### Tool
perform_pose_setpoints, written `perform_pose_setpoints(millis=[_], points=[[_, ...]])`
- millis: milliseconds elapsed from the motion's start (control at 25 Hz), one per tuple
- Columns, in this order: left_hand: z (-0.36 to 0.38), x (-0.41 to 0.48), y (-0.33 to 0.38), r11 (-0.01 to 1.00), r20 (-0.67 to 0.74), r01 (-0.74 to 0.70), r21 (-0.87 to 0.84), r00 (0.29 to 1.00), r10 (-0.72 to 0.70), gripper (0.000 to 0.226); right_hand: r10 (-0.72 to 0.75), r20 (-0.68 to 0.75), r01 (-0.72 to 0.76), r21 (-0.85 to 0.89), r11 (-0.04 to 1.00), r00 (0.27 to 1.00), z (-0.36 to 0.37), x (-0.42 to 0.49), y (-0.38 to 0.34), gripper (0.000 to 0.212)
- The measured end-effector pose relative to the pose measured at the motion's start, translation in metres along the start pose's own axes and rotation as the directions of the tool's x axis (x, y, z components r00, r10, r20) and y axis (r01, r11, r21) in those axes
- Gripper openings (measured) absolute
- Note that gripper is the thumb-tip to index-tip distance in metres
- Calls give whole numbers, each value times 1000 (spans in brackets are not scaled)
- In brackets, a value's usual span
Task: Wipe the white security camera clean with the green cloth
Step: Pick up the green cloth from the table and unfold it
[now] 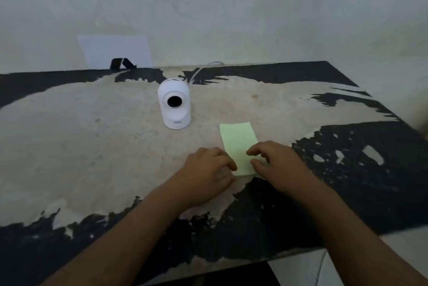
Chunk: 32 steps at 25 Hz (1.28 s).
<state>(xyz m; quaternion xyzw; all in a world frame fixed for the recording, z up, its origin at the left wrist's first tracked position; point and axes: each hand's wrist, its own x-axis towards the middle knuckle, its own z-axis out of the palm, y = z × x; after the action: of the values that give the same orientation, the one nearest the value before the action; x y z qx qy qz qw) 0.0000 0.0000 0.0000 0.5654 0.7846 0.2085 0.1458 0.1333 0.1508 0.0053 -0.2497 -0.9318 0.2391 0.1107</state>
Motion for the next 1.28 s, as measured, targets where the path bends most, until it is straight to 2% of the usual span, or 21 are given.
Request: perform_pose_setpoints(millis=[40, 120, 320, 440, 520, 600, 640, 720, 800, 880, 920, 1040, 1080, 1160, 1240, 1280], points=[[8, 2, 3, 998, 16, 13, 62, 1000, -14, 29, 20, 14, -20, -11, 1000, 1000, 0, -5, 4, 24], [17, 6, 8, 987, -44, 42, 155, 998, -36, 27, 30, 14, -30, -28, 999, 999, 2, -12, 9, 24], [25, 14, 14, 985, -166, 65, 162, 985, -37, 20, 46, 27, -45, -11, 999, 999, 3, -18, 8, 30], [17, 19, 19, 997, -192, 81, 8, 978, -78, 15, 42, 71, -36, -73, 997, 997, 3, -17, 3, 46], [3, 19, 25, 987, -235, 60, -149, 967, -94, 12, 16, 39, -13, -92, 996, 999, 1, -14, -2, 45], [-14, 14, 29, 962, -251, 22, -273, 963, -93, 8, -60, -64, 58, -24, 998, 996, -3, -13, -9, 31], [-24, 11, 32, 947, -254, 3, -322, 963, -90, 9, -94, -128, 101, 50, 994, 987, -6, -13, -13, 21], [-42, 6, 37, 904, -287, -33, -427, 953, -100, 10, -62, -203, 117, 273, 955, 977, -17, -15, -26, 3], [-55, -2, 40, 776, -269, -61, -628, 952, -143, 11, 10, -182, 83, 496, 864, 983, -30, -17, -40, 10], [-59, -12, 40, 613, -145, -22, -790, 978, -151, 28, 38, -141, 63, 650, 757, 989, -40, -18, -55, 10], [-57, -18, 39, 567, -83, 15, -824, 986, -147, 34, 51, -121, 52, 719, 693, 991, -44, -17, -62, 10], [-52, -33, 34, 504, -21, 107, -857, 971, -240, 23, 110, -21, -31, 893, 449, 994, -44, -11, -75, 8], [-50, -36, 32, 469, -27, 116, -876, 958, -286, 21, 122, 49, -89, 933, 348, 991, -40, -10, -76, 9], [-50, -41, 29, 411, -51, 106, -905, 934, -353, 20, 82, 256, -266, 952, 150, 963, -27, -12, -76, 25], [-52, -48, 25, 407, -84, 95, -908, 913, -399, 17, 4, 428, -428, 902, 61, 904, -12, -18, -79, 39], [-53, -52, 23, 414, -98, 95, -905, 902, -420, 16, -11, 466, -466, 884, 39, 885, -5, -20, -80, 43]])
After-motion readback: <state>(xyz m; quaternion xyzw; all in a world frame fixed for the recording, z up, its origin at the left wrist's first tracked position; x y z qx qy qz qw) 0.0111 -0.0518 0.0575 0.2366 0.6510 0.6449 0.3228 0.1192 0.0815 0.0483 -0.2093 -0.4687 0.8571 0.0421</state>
